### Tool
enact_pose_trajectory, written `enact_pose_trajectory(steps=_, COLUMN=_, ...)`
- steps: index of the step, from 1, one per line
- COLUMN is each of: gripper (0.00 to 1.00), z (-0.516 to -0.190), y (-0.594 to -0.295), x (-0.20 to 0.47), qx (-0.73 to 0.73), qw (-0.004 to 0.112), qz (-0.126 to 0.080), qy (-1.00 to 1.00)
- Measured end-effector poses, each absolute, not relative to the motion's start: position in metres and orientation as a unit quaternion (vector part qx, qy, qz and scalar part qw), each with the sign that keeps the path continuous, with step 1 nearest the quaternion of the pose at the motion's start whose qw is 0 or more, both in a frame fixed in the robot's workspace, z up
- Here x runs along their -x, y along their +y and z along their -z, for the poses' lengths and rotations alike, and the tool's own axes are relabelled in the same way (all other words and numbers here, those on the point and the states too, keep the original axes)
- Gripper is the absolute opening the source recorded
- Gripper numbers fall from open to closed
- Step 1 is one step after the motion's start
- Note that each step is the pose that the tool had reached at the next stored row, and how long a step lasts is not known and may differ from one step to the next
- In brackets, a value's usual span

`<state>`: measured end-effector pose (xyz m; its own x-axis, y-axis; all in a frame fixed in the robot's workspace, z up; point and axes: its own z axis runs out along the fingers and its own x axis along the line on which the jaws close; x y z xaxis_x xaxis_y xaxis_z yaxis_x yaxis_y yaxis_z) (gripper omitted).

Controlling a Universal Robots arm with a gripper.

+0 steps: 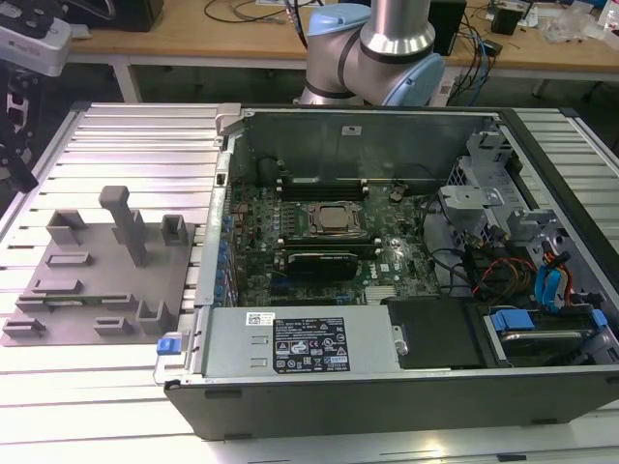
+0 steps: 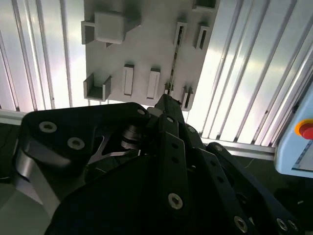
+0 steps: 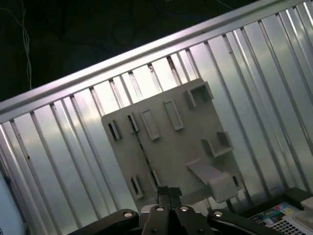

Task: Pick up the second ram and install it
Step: 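Pick up the second ram and move it above second insertion slot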

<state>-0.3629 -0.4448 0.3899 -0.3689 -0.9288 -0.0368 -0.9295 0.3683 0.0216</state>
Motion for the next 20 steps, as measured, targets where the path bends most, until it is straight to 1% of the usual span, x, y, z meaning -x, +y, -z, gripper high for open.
enact_pose_trajectory(steps=20, gripper=0.08, z=-0.3899, y=-0.4448, x=0.3628, qx=0.656, qw=0.006, qz=-0.020, qy=0.755)
